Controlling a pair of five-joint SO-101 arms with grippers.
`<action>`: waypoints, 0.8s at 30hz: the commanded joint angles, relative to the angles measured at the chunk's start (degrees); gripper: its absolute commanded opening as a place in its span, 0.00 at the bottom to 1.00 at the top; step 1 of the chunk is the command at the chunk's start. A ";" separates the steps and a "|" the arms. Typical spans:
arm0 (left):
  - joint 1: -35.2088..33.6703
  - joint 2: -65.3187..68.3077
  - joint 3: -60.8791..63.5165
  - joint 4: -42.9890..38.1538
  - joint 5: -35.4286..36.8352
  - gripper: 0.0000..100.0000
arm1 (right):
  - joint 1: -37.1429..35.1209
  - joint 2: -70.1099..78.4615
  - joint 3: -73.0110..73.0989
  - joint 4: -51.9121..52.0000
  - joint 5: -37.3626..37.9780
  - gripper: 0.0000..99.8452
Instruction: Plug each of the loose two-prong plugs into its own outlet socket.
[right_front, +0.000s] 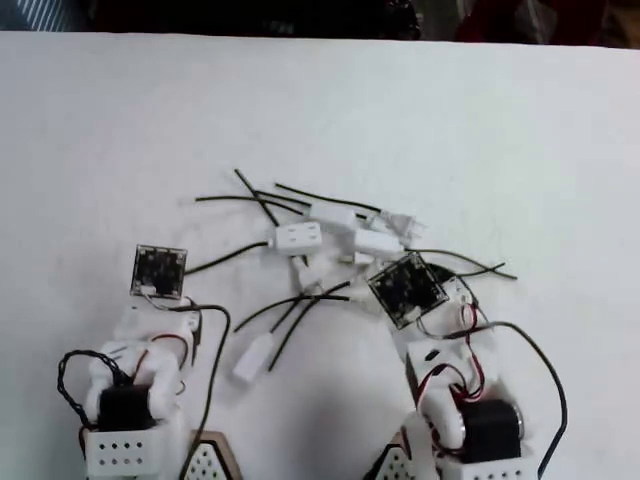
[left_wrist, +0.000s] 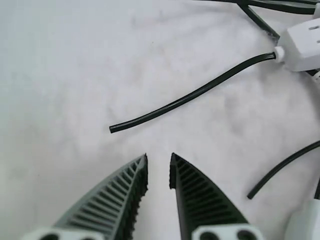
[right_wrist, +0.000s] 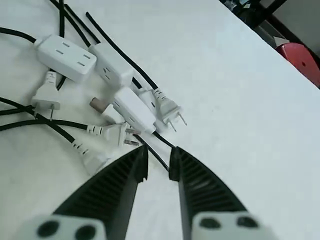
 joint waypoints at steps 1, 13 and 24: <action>-0.40 -0.66 -0.97 -3.08 0.00 0.10 | -1.54 16.84 -10.20 0.40 0.00 0.09; -0.40 -0.66 -0.79 -3.25 0.00 0.10 | -11.47 66.86 -35.34 9.36 0.35 0.22; -0.40 -0.66 -0.70 -3.25 0.00 0.10 | -13.05 85.41 -40.62 9.45 8.00 0.22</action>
